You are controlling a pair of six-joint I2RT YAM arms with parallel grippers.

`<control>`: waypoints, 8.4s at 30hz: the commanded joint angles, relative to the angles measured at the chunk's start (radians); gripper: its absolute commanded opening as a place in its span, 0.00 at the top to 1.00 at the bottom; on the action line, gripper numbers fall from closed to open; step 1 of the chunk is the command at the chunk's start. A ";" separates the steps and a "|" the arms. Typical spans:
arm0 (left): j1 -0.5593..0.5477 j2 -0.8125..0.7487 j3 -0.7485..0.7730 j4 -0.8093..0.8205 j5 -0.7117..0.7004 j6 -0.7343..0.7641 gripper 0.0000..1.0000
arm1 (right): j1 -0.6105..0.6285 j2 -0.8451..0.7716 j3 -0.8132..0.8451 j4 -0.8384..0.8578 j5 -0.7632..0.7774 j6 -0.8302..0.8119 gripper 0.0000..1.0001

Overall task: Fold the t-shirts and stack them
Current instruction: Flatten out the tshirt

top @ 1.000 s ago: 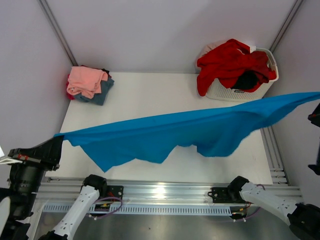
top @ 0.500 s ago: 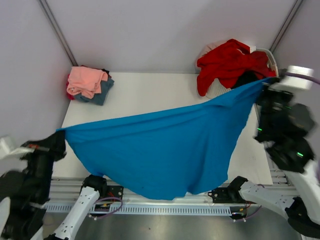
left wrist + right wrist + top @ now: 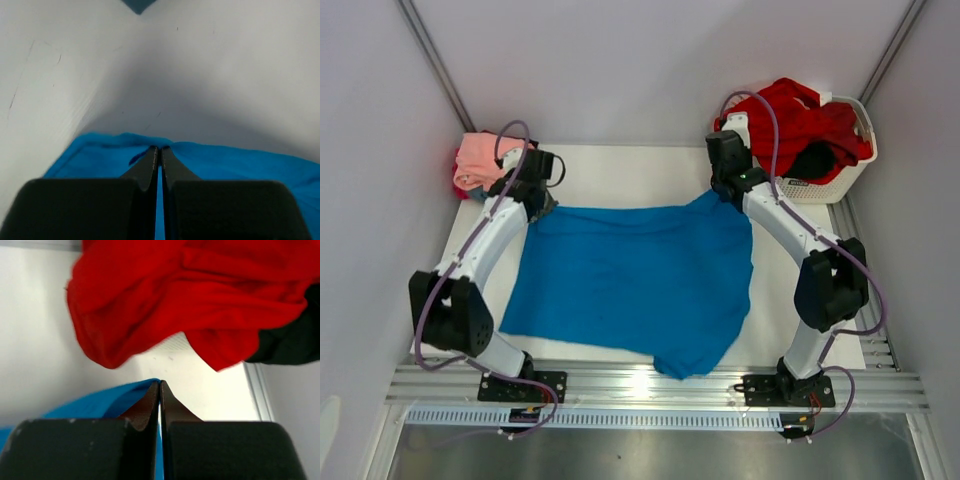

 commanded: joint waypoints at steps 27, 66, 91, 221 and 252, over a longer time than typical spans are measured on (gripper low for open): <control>0.096 -0.054 0.002 0.076 0.131 0.017 1.00 | 0.113 -0.174 -0.163 0.067 0.040 0.053 1.00; 0.083 -0.878 0.031 0.013 0.330 0.129 0.99 | 0.288 -0.946 -0.063 0.062 0.173 -0.364 1.00; 0.290 -0.021 -0.113 0.288 0.651 -0.029 0.99 | 0.071 -0.044 0.011 0.037 -0.218 0.159 1.00; 0.420 0.544 0.521 -0.329 0.046 -0.046 0.99 | 0.079 -0.326 -0.336 0.095 -0.077 0.124 1.00; 0.107 0.323 0.240 -0.076 0.312 0.082 0.99 | -0.064 -0.385 -0.242 -0.006 -0.163 0.226 1.00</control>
